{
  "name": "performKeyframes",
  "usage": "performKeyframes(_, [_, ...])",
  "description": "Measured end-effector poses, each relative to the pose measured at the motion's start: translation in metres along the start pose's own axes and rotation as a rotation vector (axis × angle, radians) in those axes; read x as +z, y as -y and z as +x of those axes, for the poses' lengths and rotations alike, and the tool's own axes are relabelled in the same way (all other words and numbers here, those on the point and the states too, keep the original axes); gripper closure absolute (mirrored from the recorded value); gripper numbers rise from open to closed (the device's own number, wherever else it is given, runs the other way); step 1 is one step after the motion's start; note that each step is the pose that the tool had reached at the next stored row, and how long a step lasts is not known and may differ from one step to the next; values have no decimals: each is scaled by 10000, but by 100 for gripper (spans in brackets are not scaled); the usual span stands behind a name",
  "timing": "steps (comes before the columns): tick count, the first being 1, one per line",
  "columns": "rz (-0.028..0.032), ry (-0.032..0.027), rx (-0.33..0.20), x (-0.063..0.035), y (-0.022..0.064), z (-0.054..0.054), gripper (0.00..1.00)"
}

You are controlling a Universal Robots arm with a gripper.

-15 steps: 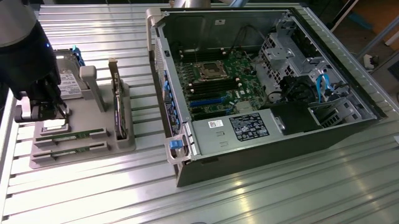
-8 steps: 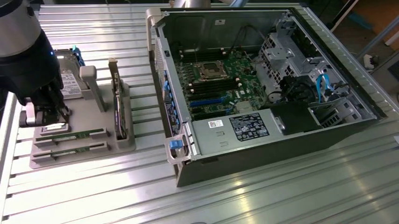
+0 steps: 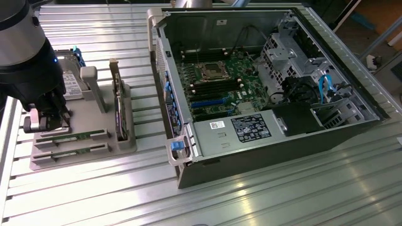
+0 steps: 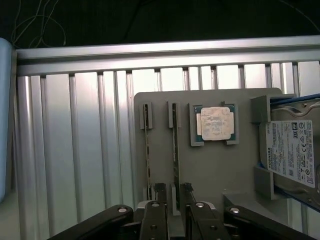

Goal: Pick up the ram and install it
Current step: 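Pick up the ram and move it above insertion slot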

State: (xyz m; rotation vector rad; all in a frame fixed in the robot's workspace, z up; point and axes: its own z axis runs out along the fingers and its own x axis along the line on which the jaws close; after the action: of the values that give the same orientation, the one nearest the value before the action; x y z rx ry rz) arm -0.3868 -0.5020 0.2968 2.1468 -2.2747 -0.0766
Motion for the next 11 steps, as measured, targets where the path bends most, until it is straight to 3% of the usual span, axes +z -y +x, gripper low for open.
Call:
performKeyframes(6, [5, 2, -3, 4, 2, 11, 75])
performKeyframes(11, [6, -53, 2, 0, 4, 68, 75])
